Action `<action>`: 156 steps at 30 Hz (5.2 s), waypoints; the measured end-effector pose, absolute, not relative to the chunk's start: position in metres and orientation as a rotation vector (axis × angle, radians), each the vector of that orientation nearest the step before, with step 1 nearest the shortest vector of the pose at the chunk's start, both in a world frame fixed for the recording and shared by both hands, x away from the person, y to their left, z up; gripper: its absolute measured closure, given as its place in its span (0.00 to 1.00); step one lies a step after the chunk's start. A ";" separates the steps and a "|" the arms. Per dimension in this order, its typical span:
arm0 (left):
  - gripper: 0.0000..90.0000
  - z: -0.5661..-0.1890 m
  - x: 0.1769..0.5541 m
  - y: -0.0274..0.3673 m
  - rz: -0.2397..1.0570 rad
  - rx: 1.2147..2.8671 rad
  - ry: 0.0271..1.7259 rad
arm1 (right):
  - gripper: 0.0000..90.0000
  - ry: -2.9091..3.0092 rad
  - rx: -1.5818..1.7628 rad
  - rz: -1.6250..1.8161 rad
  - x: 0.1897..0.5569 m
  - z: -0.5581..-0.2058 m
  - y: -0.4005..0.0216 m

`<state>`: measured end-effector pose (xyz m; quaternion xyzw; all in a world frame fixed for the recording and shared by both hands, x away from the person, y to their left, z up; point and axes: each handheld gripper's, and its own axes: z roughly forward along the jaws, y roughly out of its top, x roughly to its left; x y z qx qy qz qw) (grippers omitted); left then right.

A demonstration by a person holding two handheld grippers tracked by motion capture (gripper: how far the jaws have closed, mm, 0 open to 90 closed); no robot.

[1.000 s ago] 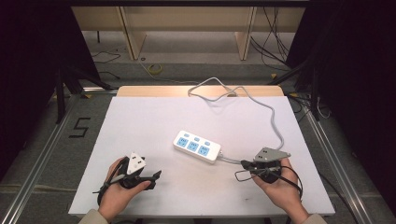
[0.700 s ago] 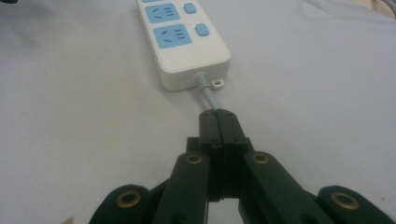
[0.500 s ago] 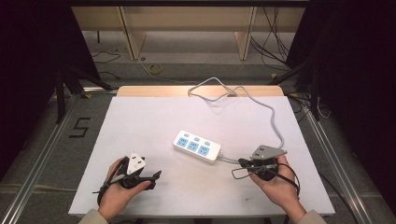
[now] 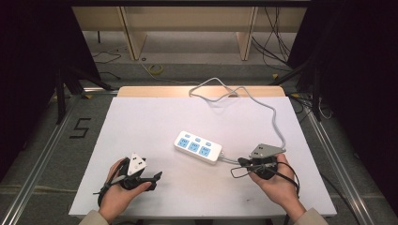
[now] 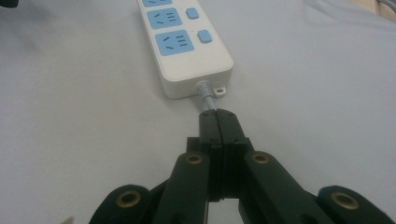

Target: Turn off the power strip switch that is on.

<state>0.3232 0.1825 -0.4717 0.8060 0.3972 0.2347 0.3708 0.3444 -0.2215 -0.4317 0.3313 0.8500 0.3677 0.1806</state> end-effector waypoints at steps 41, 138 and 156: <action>0.25 -0.472 0.323 0.182 0.605 2.061 1.022 | 1.00 2.458 0.920 0.990 0.358 -0.422 -0.206; 0.26 -0.472 0.323 0.180 0.602 2.059 1.011 | 1.00 2.549 0.859 0.895 0.417 -0.401 -0.145; 0.26 -0.472 0.323 0.180 0.601 2.058 1.011 | 1.00 2.564 0.855 0.873 0.426 -0.403 -0.136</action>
